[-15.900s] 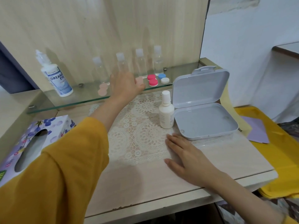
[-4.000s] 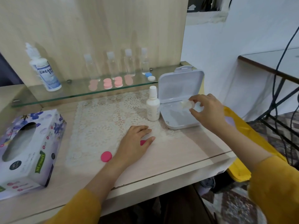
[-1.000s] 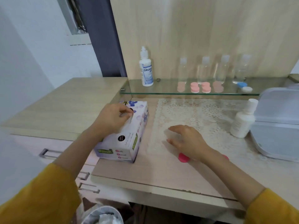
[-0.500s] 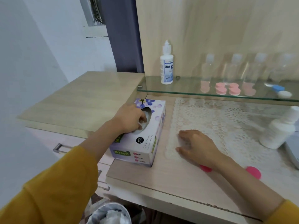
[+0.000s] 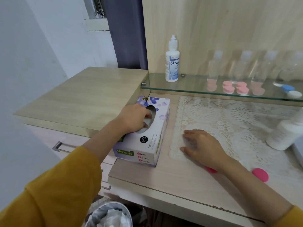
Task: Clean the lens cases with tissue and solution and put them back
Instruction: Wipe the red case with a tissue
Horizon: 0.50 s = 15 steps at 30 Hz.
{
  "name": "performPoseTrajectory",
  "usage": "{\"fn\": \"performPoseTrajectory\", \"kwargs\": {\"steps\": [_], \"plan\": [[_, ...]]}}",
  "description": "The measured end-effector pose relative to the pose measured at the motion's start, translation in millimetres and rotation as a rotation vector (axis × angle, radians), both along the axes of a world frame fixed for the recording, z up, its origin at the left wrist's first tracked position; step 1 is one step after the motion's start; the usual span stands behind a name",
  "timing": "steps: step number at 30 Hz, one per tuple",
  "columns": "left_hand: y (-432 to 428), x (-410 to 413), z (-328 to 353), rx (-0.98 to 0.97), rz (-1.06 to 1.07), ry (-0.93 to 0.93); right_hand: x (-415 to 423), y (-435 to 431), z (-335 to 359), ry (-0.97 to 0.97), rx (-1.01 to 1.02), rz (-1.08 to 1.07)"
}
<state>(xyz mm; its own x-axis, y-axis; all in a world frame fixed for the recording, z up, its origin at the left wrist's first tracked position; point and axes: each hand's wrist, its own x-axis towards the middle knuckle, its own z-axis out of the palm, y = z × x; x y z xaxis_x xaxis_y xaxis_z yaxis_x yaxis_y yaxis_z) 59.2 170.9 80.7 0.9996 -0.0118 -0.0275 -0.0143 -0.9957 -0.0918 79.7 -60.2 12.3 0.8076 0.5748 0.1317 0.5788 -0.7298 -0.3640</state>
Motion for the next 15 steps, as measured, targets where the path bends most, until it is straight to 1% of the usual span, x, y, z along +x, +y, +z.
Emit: {"fn": "performPoseTrajectory", "kwargs": {"steps": [5,12,15], "plan": [[1.7,0.0,-2.9,-0.066,-0.008,-0.022,1.4,-0.5,-1.9,-0.005,0.007,-0.004],[4.0,0.8,-7.3,-0.053,-0.015,-0.008,2.1,-0.8,-2.8,-0.003,0.012,0.000],[4.8,1.4,-7.8,-0.059,-0.027,-0.031,2.6,-1.0,-3.4,-0.002,0.014,-0.001]]}}
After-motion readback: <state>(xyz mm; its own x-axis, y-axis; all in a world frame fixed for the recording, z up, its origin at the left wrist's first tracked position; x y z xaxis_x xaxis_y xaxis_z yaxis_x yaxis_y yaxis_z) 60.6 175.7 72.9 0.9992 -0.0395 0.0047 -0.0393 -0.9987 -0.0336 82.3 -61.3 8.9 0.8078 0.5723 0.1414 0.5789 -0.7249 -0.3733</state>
